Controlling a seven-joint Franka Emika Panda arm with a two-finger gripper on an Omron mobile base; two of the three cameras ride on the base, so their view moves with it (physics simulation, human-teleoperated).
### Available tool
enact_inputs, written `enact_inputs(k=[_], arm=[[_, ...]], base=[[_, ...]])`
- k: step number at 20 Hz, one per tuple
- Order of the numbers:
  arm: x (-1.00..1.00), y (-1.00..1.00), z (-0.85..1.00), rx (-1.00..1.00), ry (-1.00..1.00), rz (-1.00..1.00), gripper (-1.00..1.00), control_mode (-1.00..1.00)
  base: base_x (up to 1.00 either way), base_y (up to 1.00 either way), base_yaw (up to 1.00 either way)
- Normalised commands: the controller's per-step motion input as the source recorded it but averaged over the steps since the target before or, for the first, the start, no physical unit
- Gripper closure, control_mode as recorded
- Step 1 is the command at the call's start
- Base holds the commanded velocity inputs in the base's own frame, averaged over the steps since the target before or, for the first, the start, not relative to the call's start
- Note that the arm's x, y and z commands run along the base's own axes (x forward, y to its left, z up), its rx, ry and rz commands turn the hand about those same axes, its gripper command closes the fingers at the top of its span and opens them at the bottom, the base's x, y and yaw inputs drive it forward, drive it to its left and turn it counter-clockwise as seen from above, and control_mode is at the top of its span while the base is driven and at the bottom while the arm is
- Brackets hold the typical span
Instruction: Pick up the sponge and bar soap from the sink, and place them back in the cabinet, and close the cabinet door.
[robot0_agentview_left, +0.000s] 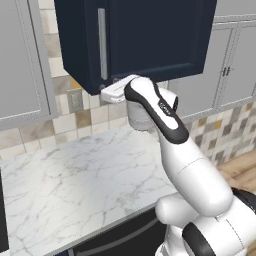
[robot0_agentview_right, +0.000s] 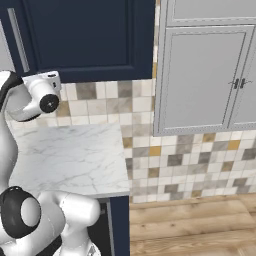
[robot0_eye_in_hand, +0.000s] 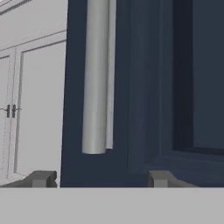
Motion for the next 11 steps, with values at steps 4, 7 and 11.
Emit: enact_inputs(k=[4, 7, 11], arm=[[0.27, 0.06, 0.00, 0.00, 0.00, 0.00, -1.00, -1.00], [0.27, 0.08, 0.00, 0.00, 0.00, 0.00, -1.00, -1.00], [0.24, 0.09, 0.00, 0.00, 0.00, 0.00, -1.00, -1.00]], base=[[0.00, 0.00, 0.00], [0.00, 0.00, 0.00], [0.00, 0.00, 0.00]])
